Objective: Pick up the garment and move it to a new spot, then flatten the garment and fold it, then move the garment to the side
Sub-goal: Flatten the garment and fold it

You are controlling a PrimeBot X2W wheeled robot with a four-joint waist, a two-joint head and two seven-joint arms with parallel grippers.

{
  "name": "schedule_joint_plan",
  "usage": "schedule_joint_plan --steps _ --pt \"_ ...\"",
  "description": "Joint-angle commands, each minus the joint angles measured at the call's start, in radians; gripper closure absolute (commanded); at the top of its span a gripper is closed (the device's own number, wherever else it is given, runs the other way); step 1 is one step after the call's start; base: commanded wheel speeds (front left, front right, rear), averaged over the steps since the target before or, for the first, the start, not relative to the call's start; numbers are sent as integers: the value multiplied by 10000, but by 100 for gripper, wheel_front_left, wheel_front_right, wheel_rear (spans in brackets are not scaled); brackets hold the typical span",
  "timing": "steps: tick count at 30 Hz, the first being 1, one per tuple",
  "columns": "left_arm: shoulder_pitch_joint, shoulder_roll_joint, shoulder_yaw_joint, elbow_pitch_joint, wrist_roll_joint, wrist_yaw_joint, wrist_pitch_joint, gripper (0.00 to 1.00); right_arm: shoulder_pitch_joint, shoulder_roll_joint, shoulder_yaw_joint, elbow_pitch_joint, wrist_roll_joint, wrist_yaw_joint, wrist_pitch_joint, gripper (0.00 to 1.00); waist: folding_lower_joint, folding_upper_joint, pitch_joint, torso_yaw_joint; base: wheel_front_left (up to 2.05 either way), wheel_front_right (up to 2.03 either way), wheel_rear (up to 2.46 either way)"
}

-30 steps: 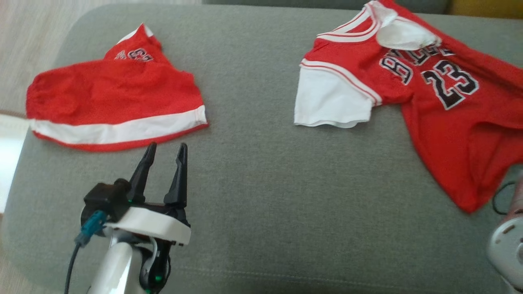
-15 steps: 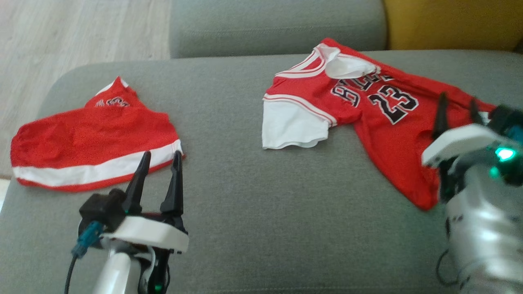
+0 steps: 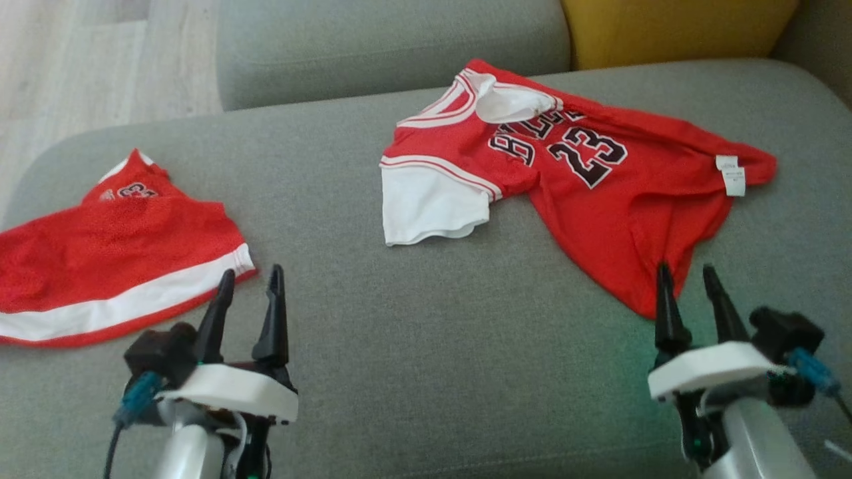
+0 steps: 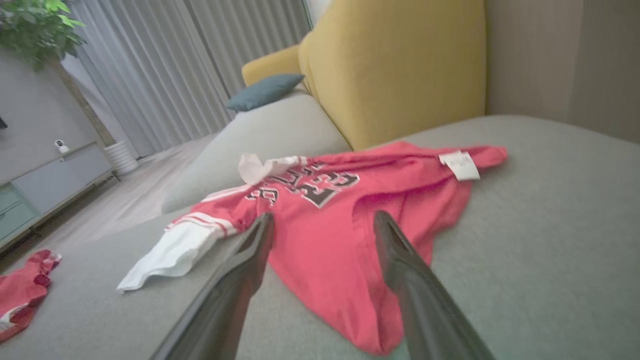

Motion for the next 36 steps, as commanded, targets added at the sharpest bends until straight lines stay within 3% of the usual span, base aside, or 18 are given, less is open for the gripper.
schedule_joint_plan --steps 1,8,16,34,35,36 --pt "-629 100 248 -32 253 -60 -61 0 -561 -17 347 -849 -161 -7 -105 0 0 -1 362 -271 0 0 0" --pt "-1995 204 -207 1279 575 -269 250 0 -563 -17 316 -1940 -408 -7 138 0 0 -1 1253 -720 0 0 0" --pt "-4281 223 -774 3338 635 -478 1703 0 -479 -17 304 -2829 -482 -7 333 0 0 -1 2233 -1330 0 0 0" --pt "-6407 612 -1602 6694 1073 -557 2320 0 -591 -16 331 -3164 -1015 -7 107 0 0 -1 3001 -2170 0 0 0" --pt "-6425 605 -1664 6800 1065 -583 2345 6 -602 -16 296 -3160 -1003 -7 93 0 0 -1 2989 -2181 0 0 0" --pt "-6440 597 -1718 6892 1049 -608 2351 76 -613 -16 265 -3157 -990 -7 79 0 0 -1 2968 -2186 0 0 0"
